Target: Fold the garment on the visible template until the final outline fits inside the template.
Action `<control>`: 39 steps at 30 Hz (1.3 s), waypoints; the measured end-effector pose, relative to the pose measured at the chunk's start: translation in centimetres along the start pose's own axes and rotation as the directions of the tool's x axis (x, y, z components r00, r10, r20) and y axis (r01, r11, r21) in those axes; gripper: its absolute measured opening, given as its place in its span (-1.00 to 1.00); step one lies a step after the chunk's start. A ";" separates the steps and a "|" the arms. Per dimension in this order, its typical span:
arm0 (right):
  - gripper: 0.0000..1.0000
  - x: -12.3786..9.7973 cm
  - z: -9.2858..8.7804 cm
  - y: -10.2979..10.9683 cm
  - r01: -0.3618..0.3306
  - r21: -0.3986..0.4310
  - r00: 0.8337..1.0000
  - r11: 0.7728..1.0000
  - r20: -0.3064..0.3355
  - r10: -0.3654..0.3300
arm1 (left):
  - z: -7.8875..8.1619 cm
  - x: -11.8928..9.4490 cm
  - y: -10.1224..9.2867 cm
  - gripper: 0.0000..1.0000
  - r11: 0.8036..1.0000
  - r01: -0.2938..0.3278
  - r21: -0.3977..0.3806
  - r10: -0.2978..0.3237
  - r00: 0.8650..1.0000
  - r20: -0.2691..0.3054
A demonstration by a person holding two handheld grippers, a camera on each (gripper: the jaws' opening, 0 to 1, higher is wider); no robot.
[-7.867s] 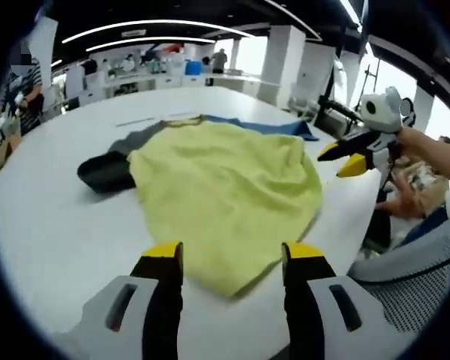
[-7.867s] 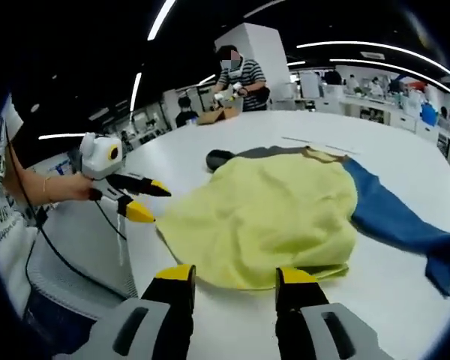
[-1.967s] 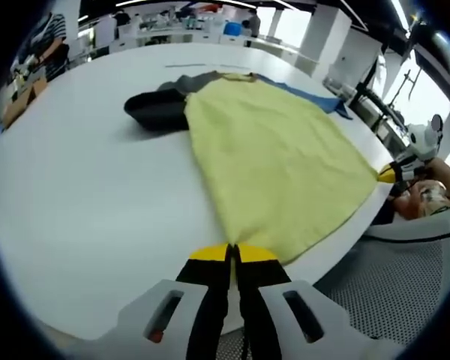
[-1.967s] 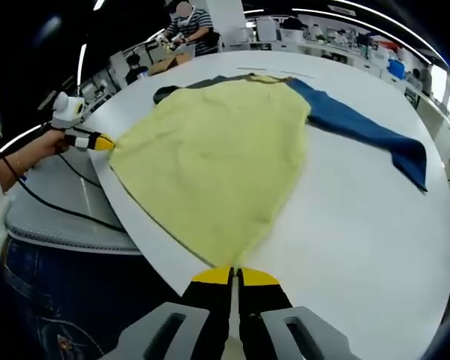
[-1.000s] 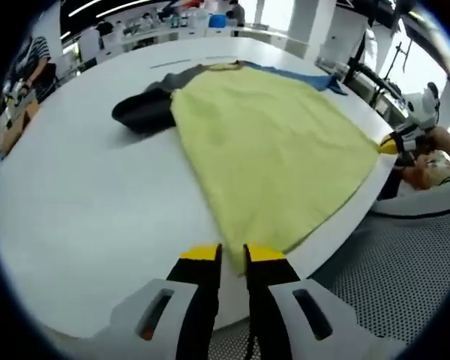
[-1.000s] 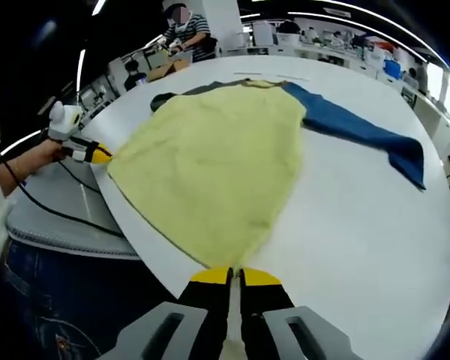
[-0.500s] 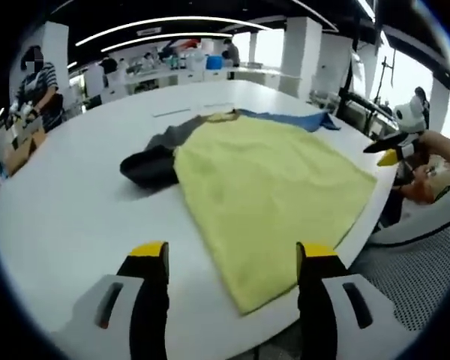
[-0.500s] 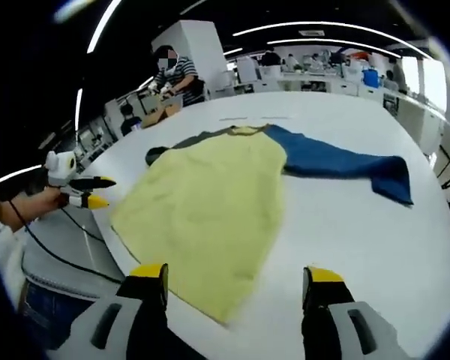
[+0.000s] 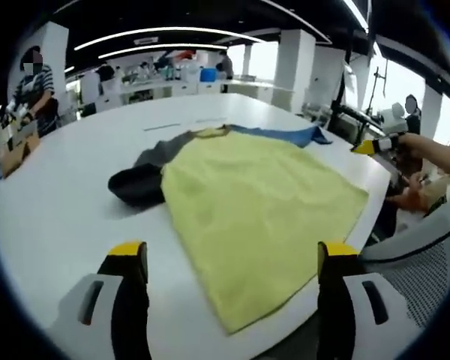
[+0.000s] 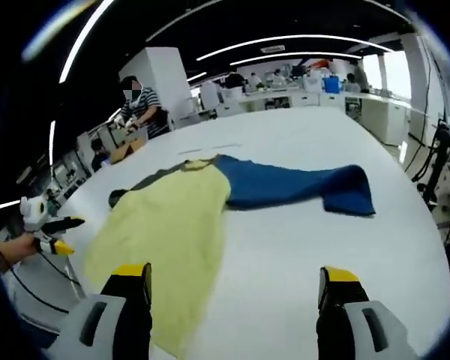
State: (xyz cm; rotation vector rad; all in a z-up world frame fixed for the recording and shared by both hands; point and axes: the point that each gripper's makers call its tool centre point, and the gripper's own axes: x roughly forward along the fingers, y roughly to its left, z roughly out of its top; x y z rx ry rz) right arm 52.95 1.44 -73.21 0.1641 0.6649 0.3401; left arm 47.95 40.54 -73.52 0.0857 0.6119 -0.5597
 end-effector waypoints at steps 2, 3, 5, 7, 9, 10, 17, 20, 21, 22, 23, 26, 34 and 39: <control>0.81 0.3 0.7 -1.2 0.030 0.011 0.999 0.999 0.015 -0.031 | 0.2 0.1 -0.2 0.89 1.000 0.005 0.006 -0.005 1.000 0.004; 0.81 0.5 1.1 -2.0 0.052 0.023 0.998 0.998 0.023 -0.052 | 0.3 0.1 -0.3 0.91 1.000 0.007 0.007 -0.007 1.000 0.007; 0.81 0.7 1.4 -2.8 0.067 0.032 0.997 0.997 0.026 -0.068 | 0.6 0.2 -0.5 0.93 1.000 0.013 0.004 -0.014 1.000 0.015; 0.81 1.0 2.0 -3.8 0.092 0.038 0.995 0.995 0.041 -0.094 | 0.7 0.2 -0.6 0.94 1.000 0.012 0.009 -0.012 1.000 0.013; 0.80 1.3 2.5 -4.9 0.110 0.050 0.992 0.993 0.050 -0.112 | 0.8 0.2 -0.6 0.95 1.000 0.012 0.007 -0.012 1.000 0.016; 0.79 1.5 2.7 -5.6 0.121 0.065 0.991 0.991 0.054 -0.124 | 0.8 0.2 -0.7 0.95 1.000 0.014 0.003 -0.015 1.000 0.017; 0.66 2.7 3.5 -9.4 0.205 0.103 0.976 0.973 0.049 -0.210 | 1.1 0.2 -0.7 0.89 1.000 0.006 0.011 -0.006 1.000 0.022; 0.57 3.2 3.8 -10.5 0.231 0.137 0.970 0.963 0.052 -0.239 | 1.3 0.2 -0.5 0.85 1.000 -0.002 0.005 0.002 0.999 0.032; 0.54 3.4 3.9 -10.9 0.243 0.131 0.967 0.961 0.050 -0.251 | 1.4 0.2 -0.5 0.84 1.000 -0.002 0.006 0.002 0.999 0.035; 0.50 3.5 4.0 -11.4 0.260 0.131 0.962 0.957 0.050 -0.268 | 1.4 0.2 -0.5 0.82 1.000 -0.004 0.006 0.003 0.999 0.035; 0.46 3.7 4.1 -11.8 0.273 0.135 0.958 0.953 0.051 -0.281 | 1.4 0.2 -0.4 0.82 1.000 -0.006 0.007 0.006 0.999 0.033; 0.28 4.2 4.3 -12.7 0.293 0.169 0.951 0.941 0.049 -0.305 | 1.4 0.3 -0.3 0.74 1.000 -0.013 0.018 0.013 0.999 0.032; 0.06 5.1 4.5 -14.5 0.365 0.189 0.924 0.911 0.045 -0.380 | 1.5 0.3 -0.2 0.67 1.000 -0.019 0.021 0.019 0.999 0.033; -0.13 5.6 4.1 -15.0 0.395 0.194 0.912 0.898 0.030 -0.408 | 1.4 0.2 -0.2 0.64 0.999 -0.021 0.024 0.021 0.999 0.025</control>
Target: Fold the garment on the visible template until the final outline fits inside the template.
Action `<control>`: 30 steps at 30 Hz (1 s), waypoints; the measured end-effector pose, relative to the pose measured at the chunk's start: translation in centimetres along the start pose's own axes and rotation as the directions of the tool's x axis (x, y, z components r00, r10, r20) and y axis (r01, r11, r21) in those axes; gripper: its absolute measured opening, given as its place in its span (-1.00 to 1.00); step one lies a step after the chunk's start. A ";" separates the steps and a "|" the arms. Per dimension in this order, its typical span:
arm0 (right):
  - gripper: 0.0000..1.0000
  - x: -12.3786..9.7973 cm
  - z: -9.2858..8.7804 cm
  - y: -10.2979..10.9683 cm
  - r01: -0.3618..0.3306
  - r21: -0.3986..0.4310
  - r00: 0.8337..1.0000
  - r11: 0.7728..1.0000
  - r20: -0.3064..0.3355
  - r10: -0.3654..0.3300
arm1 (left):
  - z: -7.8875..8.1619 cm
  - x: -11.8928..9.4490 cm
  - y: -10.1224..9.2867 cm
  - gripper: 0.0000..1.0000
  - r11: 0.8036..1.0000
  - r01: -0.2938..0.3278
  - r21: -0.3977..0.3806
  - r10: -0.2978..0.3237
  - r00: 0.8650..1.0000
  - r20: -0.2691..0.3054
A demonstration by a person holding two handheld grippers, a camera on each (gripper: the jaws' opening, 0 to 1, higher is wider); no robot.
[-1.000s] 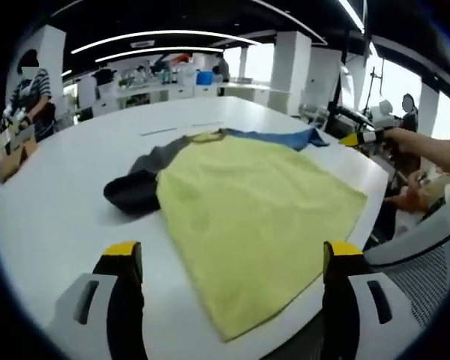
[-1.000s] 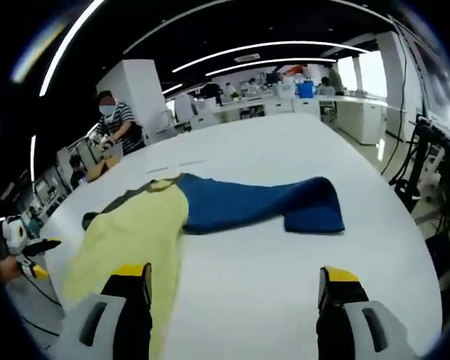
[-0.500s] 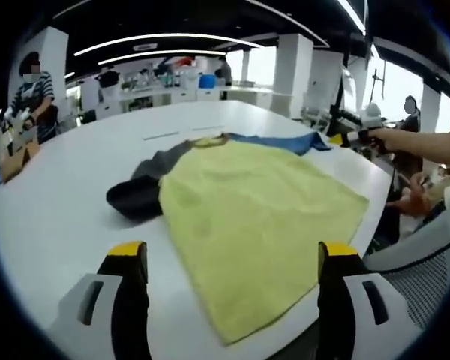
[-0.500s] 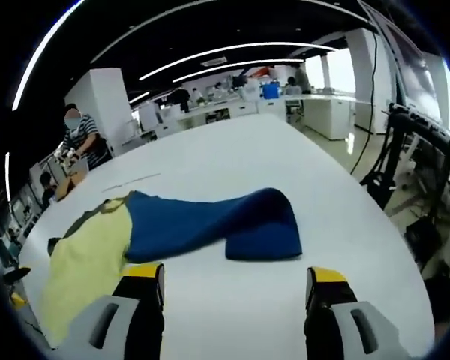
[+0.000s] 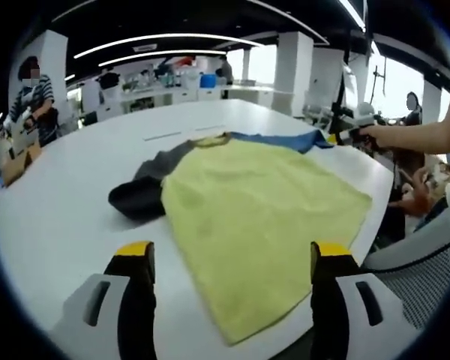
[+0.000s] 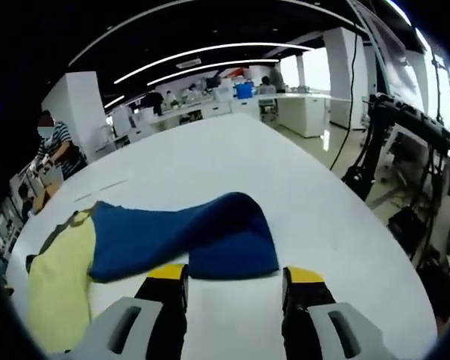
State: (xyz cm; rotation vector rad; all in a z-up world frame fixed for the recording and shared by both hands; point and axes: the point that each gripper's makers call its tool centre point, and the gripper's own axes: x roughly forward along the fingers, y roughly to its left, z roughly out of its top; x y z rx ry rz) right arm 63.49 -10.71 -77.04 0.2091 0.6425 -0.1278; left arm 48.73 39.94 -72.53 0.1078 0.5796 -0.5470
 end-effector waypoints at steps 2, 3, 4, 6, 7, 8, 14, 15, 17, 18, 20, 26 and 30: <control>-0.17 0.6 0.0 -0.4 0.017 -0.005 1.000 1.000 0.005 -0.017 | 0.0 0.0 0.0 0.62 1.000 0.001 0.000 -0.001 1.000 -0.001; -0.19 0.9 -0.1 -0.6 0.026 -0.004 1.000 1.000 0.003 -0.026 | -0.1 -0.1 0.0 0.62 1.000 0.001 -0.001 -0.001 1.000 -0.002; -0.21 1.0 -0.2 -0.6 0.030 -0.003 1.000 1.000 0.000 -0.030 | -0.1 -0.1 0.0 0.61 1.000 0.001 0.000 -0.001 1.000 -0.003; -0.24 1.2 -0.3 -0.8 0.042 -0.005 0.999 0.999 -0.005 -0.042 | -0.2 -0.1 0.1 0.60 1.000 -0.003 0.003 0.003 1.000 -0.009; -0.28 1.2 -0.4 -0.9 0.046 -0.007 0.999 0.999 -0.005 -0.046 | -0.1 -0.1 0.1 0.60 1.000 -0.004 0.005 0.004 1.000 -0.010; -0.30 1.2 -0.5 -1.0 0.055 -0.010 0.998 0.998 -0.007 -0.055 | -0.1 -0.1 0.1 0.59 1.000 -0.004 0.005 0.004 1.000 -0.011; -0.37 1.3 -0.5 -1.5 0.093 -0.037 0.996 0.995 0.006 -0.092 | 0.0 -0.2 0.1 0.57 1.000 -0.003 0.013 0.003 1.000 -0.014; -0.40 1.3 -0.5 -1.5 0.098 -0.044 0.995 0.994 0.007 -0.098 | 0.1 -0.2 0.0 0.57 1.000 -0.004 0.011 0.004 1.000 -0.012; -0.47 0.4 -0.7 -0.9 0.114 -0.061 0.993 0.992 0.015 -0.113 | 0.1 -0.2 0.1 0.55 1.000 -0.005 0.009 0.006 1.000 -0.012; -0.50 0.0 -0.8 -0.7 0.119 -0.061 0.993 0.991 0.017 -0.118 | 0.1 -0.2 0.1 0.55 1.000 -0.006 0.009 0.007 1.000 -0.011; -0.57 -0.1 -0.9 -0.7 0.125 -0.060 0.992 0.990 0.022 -0.124 | 0.1 -0.2 0.0 0.54 1.000 -0.009 0.008 0.009 1.000 -0.014; -0.83 -0.3 -0.9 -1.1 0.153 -0.052 0.988 0.987 0.033 -0.151 | 0.0 -0.3 0.2 0.51 1.000 -0.015 0.007 0.015 1.000 -0.020; -1.00 -0.1 -0.8 -1.4 0.148 -0.022 0.988 0.989 0.050 -0.146 | 0.1 -0.3 0.3 0.49 1.000 -0.016 0.009 0.016 1.000 -0.018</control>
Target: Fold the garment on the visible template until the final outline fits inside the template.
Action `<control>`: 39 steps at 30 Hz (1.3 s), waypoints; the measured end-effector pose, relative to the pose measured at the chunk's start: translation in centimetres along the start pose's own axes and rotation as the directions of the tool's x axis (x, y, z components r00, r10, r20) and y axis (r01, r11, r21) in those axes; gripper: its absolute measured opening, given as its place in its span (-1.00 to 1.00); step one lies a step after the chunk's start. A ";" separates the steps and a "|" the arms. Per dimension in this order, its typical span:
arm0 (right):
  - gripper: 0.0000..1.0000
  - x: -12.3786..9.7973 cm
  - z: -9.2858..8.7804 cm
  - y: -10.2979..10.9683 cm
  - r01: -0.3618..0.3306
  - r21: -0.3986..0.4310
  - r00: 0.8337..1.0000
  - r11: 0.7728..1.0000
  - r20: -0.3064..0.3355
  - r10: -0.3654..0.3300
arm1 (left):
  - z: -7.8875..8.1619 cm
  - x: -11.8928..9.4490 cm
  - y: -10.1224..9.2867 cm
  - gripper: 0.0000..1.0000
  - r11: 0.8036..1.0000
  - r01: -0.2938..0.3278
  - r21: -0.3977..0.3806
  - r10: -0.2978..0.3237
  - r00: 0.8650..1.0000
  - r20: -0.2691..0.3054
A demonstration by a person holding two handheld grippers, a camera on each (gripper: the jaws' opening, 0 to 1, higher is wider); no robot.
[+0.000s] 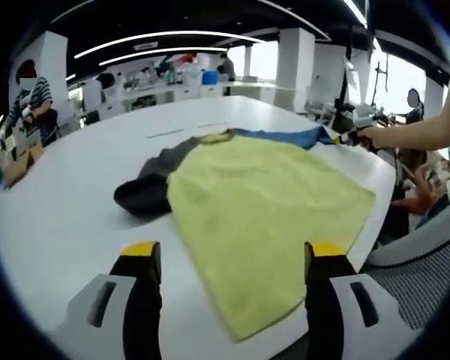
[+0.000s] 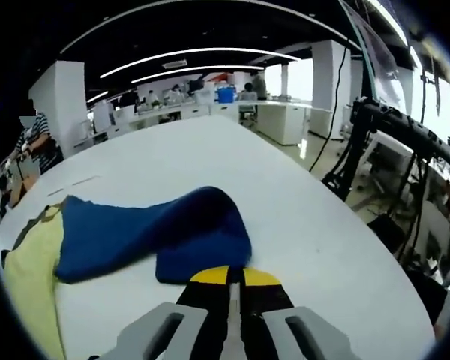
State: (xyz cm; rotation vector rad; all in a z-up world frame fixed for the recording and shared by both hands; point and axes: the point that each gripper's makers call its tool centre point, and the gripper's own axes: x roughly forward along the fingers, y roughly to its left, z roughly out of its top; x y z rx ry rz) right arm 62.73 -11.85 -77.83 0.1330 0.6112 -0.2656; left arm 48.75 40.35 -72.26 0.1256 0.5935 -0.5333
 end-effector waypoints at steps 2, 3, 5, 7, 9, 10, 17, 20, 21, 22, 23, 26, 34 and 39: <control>-1.00 0.1 0.1 -0.1 -0.002 0.015 1.000 1.000 0.004 0.002 | 0.1 0.0 0.1 0.49 1.000 0.000 0.001 0.000 1.000 0.002; -1.00 0.1 0.1 -0.1 -0.003 0.024 1.000 1.000 0.003 0.003 | 0.1 0.0 0.2 0.48 1.000 0.000 0.001 0.000 1.000 0.003; -1.00 0.3 0.2 -0.2 -0.007 0.029 1.000 1.000 0.002 0.007 | 0.1 0.0 0.2 0.48 1.000 -0.001 0.004 0.001 1.000 0.003; -1.00 -0.1 0.3 -0.1 -0.010 0.033 1.000 0.999 0.001 0.010 | 0.2 -0.1 0.3 0.47 1.000 -0.002 0.005 0.002 1.000 0.003; -1.00 -0.6 0.5 0.1 -0.015 0.034 1.000 0.999 0.002 0.015 | 0.2 -0.1 0.3 0.47 1.000 -0.003 0.005 0.003 1.000 0.005; -1.00 -0.9 0.6 0.2 -0.017 0.027 1.000 1.000 0.007 0.017 | 0.2 -0.1 0.3 0.46 1.000 -0.003 0.006 0.003 1.000 0.005; -1.00 -2.5 3.5 0.4 -0.064 -0.020 0.995 0.998 0.080 0.065 | 0.2 -0.2 0.2 0.45 1.000 -0.003 0.010 0.003 1.000 0.006; -1.00 -3.6 4.3 0.5 -0.077 -0.030 0.993 0.997 0.086 0.080 | 0.1 -0.3 0.1 0.45 1.000 0.000 0.017 0.000 1.000 0.002; -1.00 -3.8 4.3 0.5 -0.079 -0.033 0.993 0.996 0.085 0.082 | 0.0 -0.3 0.2 0.45 1.000 0.001 0.018 -0.001 1.000 0.002; -1.00 -4.1 4.4 0.4 -0.081 -0.033 0.993 0.996 0.080 0.083 | 0.0 -0.2 0.2 0.45 1.000 0.002 0.018 -0.002 1.000 0.002; -1.00 -4.3 4.4 0.4 -0.082 -0.029 0.993 0.996 0.077 0.084 | 0.0 -0.2 0.2 0.45 1.000 0.003 0.017 -0.003 1.000 0.002; -1.00 -4.0 4.8 -0.4 -0.094 0.000 0.993 0.996 0.074 0.094 | 0.1 0.0 0.2 0.45 1.000 0.008 0.019 -0.008 1.000 0.007; -1.00 -3.8 4.9 -2.9 -0.086 -0.003 0.995 0.996 0.040 0.086 | 0.2 0.4 -0.5 0.47 0.999 0.038 0.033 -0.038 0.999 0.009; -1.00 -3.3 5.3 -4.1 -0.070 -0.048 0.997 0.996 0.020 0.071 | 0.3 0.4 -0.6 0.48 0.999 0.040 0.037 -0.041 0.999 0.009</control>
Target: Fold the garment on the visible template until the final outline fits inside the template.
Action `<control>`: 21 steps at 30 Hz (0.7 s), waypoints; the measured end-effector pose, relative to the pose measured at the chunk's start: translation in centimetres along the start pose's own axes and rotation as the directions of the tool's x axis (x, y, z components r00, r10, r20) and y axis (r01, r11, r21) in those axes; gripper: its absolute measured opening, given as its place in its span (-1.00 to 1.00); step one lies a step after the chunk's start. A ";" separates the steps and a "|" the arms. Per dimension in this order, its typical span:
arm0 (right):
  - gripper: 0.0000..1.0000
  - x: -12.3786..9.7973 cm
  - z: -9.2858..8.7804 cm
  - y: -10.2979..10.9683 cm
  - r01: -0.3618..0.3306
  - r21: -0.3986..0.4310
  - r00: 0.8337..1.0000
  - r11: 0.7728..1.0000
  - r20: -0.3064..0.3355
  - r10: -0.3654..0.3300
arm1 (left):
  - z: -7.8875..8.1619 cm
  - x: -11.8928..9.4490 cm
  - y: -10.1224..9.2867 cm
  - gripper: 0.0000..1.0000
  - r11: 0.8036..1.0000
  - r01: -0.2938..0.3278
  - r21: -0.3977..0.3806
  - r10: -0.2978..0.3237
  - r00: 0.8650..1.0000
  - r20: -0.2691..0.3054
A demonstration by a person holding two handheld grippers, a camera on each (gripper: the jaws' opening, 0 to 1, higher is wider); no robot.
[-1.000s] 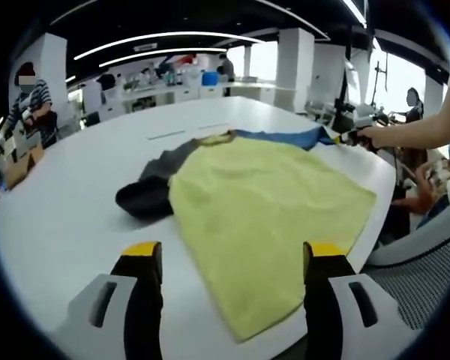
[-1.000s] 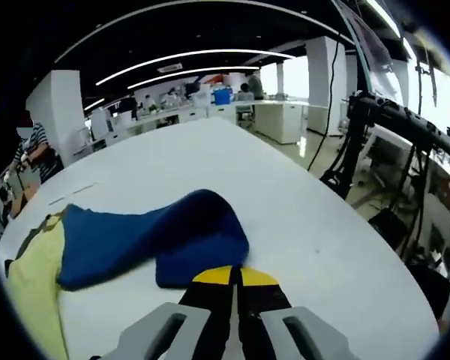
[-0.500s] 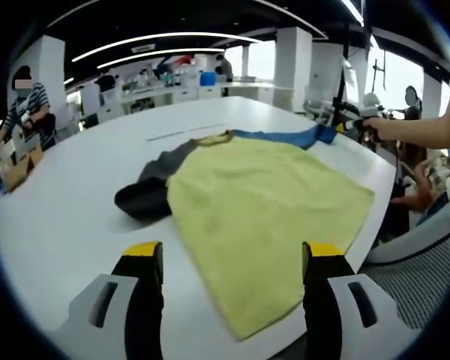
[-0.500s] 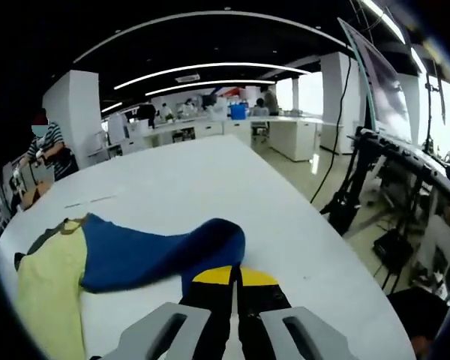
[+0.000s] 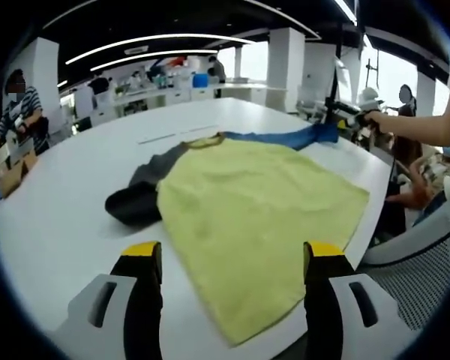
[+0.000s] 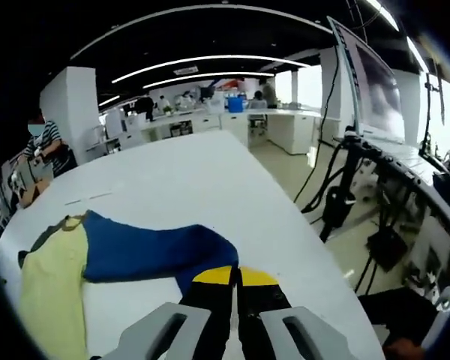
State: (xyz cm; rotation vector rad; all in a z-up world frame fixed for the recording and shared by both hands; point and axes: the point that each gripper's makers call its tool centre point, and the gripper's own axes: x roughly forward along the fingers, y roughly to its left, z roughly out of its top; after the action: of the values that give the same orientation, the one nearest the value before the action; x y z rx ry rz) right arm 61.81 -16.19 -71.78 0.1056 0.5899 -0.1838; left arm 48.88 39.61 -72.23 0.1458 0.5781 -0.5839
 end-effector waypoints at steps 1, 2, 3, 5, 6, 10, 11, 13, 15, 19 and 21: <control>-1.00 -0.1 0.1 -0.1 0.005 -0.007 1.000 1.000 -0.003 -0.005 | 0.0 0.0 0.0 0.48 1.000 -0.001 -0.001 0.001 1.000 0.001; -1.00 0.0 0.1 -0.4 0.011 -0.011 1.000 1.000 -0.007 -0.011 | 0.0 0.0 0.0 0.48 1.000 0.000 -0.002 0.000 1.000 0.001; -1.00 -0.3 0.3 -0.5 0.024 -0.014 1.000 1.000 -0.010 -0.024 | 0.0 0.0 0.0 0.48 1.000 0.000 -0.003 0.000 1.000 0.000; -1.00 -0.4 0.4 -0.8 0.029 -0.014 0.999 0.999 -0.012 -0.029 | -0.2 0.0 0.0 0.47 1.000 0.002 -0.004 -0.003 1.000 -0.006; -1.00 -0.4 0.4 -0.9 0.029 -0.012 0.999 1.000 -0.015 -0.029 | -0.3 0.1 -0.1 0.47 1.000 0.004 -0.003 -0.004 1.000 -0.008; -1.00 0.0 0.1 -1.5 0.034 -0.036 0.998 0.999 -0.045 -0.035 | -0.3 0.2 -0.2 0.47 1.000 0.010 -0.001 -0.010 1.000 -0.010; -1.00 0.0 0.1 -1.6 0.034 -0.039 0.998 0.999 -0.047 -0.036 | -0.3 0.2 -0.2 0.47 1.000 0.011 0.001 -0.011 1.000 -0.010; -1.00 0.8 -0.2 -2.6 0.041 -0.064 0.997 0.997 -0.064 -0.046 | -0.3 0.2 -0.2 0.47 1.000 0.012 0.005 -0.011 1.000 -0.010; -1.00 1.5 -0.3 -3.3 0.049 -0.087 0.995 0.995 -0.085 -0.057 | -0.3 0.2 -0.2 0.48 1.000 0.012 0.005 -0.012 1.000 -0.011; -1.00 0.2 -0.7 -1.9 0.064 -0.129 0.992 0.990 -0.100 -0.077 | -0.3 0.1 -0.2 0.48 1.000 0.010 0.005 -0.010 1.000 -0.014; -1.00 -0.4 -1.1 -1.3 0.068 -0.148 0.989 0.987 -0.119 -0.086 | -0.4 0.1 -0.2 0.48 1.000 0.011 0.005 -0.011 1.000 -0.016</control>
State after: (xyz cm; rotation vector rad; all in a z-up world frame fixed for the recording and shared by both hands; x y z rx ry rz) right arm 60.59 -17.24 -72.54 -0.0457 0.7312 -0.2099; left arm 48.66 39.48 -72.58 0.1522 0.5936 -0.5954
